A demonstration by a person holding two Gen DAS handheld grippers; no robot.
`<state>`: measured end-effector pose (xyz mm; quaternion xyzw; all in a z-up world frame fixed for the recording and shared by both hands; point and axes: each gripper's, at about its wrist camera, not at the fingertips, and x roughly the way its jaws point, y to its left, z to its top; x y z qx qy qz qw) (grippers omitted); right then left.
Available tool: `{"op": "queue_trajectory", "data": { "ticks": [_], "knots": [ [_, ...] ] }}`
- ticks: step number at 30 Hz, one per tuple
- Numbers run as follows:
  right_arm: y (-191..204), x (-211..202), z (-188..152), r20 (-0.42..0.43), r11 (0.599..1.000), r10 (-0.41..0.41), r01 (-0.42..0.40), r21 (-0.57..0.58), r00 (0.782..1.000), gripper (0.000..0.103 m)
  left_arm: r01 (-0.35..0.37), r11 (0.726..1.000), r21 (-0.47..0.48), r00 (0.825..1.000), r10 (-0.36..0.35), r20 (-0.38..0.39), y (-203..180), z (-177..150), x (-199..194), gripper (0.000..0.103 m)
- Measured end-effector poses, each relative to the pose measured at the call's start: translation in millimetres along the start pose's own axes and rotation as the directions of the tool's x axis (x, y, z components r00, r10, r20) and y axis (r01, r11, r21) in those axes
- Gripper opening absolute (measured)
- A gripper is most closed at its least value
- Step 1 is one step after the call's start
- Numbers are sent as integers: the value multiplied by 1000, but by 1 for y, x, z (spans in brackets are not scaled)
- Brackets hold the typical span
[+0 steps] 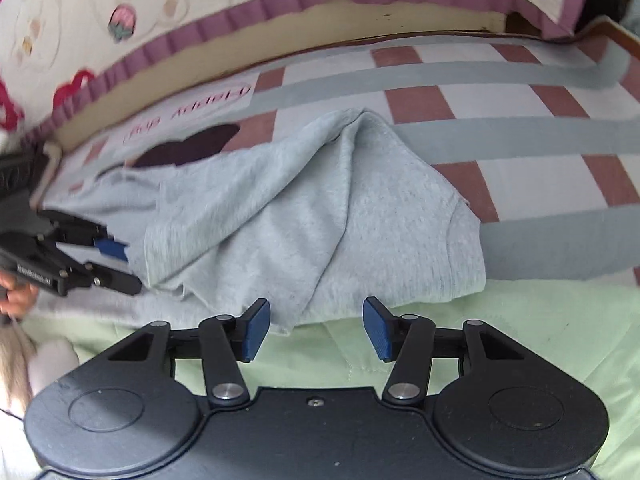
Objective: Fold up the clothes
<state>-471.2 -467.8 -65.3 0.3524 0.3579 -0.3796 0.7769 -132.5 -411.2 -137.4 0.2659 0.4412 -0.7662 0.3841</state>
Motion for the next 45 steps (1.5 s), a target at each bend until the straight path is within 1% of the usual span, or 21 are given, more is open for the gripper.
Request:
{"op": "queue_trajectory", "data": {
  "ticks": [1,2,3,4,5,9,12,16,17,19,20,21,23,27,29,31,32,33,34,40,45],
  "knots": [
    [2,3,-3,6,1000,-5,5,-3,1000,57,-8,1000,2,1000,8,10,0,1,3,30],
    [3,6,-5,10,1000,-9,9,-9,1000,47,-16,1000,8,1000,16,17,-1,1,4,26],
    [4,5,-5,6,1000,-13,13,-22,1000,25,-27,999,24,1000,27,16,-4,1,4,20],
    [5,5,-5,2,999,-16,16,-35,1000,13,-38,998,39,999,38,15,-7,1,3,11],
    [6,5,-5,-2,999,-19,19,-49,1000,4,-49,997,55,999,48,19,-10,1,1,10],
    [9,4,-6,-17,994,-34,32,-102,999,0,-96,992,79,993,90,80,-20,4,-27,9],
    [11,5,-6,-31,990,-62,57,-128,998,0,-121,989,82,992,117,46,-17,-1,-29,9],
    [43,24,13,-38,981,-37,29,-194,999,2,-94,995,10,992,95,-79,-3,-6,-11,14],
    [50,29,18,-40,977,-31,22,-211,999,10,-86,996,-10,992,85,-89,0,-6,-9,15],
    [66,39,27,-44,970,-19,8,-243,999,17,-55,997,-49,996,52,-69,7,-3,-15,36],
    [74,44,32,-46,966,-14,1,-260,999,29,-40,997,-68,998,36,-58,10,-2,-18,40],
    [82,49,37,-48,961,-8,-6,-276,999,40,-24,996,-87,999,20,-47,13,-1,-21,41],
    [98,59,46,-53,951,4,-20,-308,999,49,-13,991,-130,999,9,-33,21,0,-24,41],
    [130,79,65,-64,928,27,-49,-370,998,58,-4,983,-182,999,-2,-32,34,0,-22,41],
    [142,87,72,-69,919,35,-59,-390,997,58,-9,984,-177,999,3,-36,33,0,-20,41],
    [131,77,64,-71,945,20,-42,-324,997,57,-16,986,-164,999,10,-37,31,-1,-20,41],
    [125,72,59,-73,956,13,-34,-291,997,49,-19,988,-155,999,14,-38,30,-2,-20,41],
    [119,67,55,-75,966,6,-25,-257,997,24,-22,989,-147,999,17,-39,30,-2,-20,41],
    [113,63,50,-77,975,-2,-16,-223,997,12,-24,989,-143,999,19,-40,29,-2,-20,41],
    [78,34,24,-94,999,-43,42,-15,995,10,-24,990,-140,999,19,-41,31,-3,-23,44],
    [49,10,3,-107,985,-58,74,159,993,19,-28,990,-136,999,22,-47,31,-3,-22,45]
  ]
}}
